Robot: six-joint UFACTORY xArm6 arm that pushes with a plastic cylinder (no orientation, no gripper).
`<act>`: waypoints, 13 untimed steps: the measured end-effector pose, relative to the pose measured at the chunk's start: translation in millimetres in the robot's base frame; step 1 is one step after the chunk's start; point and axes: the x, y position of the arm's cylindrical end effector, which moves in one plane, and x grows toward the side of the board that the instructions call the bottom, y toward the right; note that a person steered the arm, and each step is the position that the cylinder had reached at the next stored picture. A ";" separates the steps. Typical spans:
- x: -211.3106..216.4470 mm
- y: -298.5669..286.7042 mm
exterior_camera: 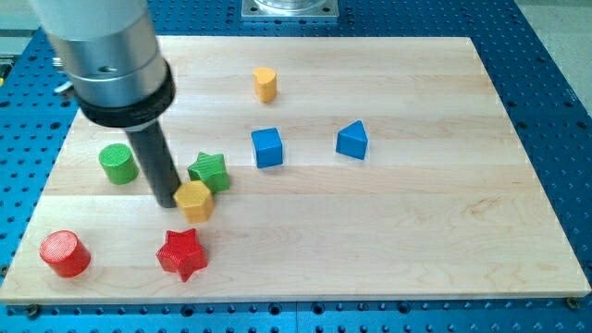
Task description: Form a diagonal line with green blocks and blue blocks
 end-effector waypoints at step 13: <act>-19.9 83.9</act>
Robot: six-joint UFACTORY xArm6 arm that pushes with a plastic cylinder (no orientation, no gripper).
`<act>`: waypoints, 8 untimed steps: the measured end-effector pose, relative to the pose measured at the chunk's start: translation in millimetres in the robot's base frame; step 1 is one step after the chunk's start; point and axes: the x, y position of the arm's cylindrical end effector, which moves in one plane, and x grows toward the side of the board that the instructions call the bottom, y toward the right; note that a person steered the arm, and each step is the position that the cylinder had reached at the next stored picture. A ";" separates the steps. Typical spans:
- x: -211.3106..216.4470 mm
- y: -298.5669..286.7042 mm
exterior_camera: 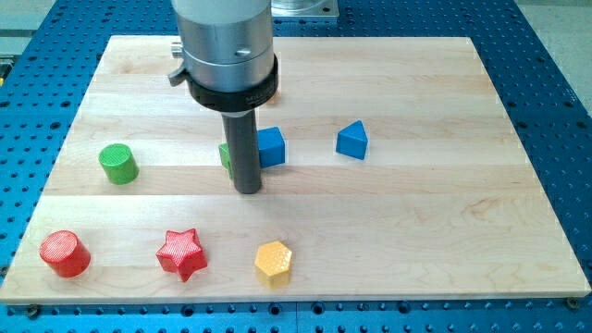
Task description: Form a diagonal line with green blocks and blue blocks
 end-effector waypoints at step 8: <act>-105.3 25.1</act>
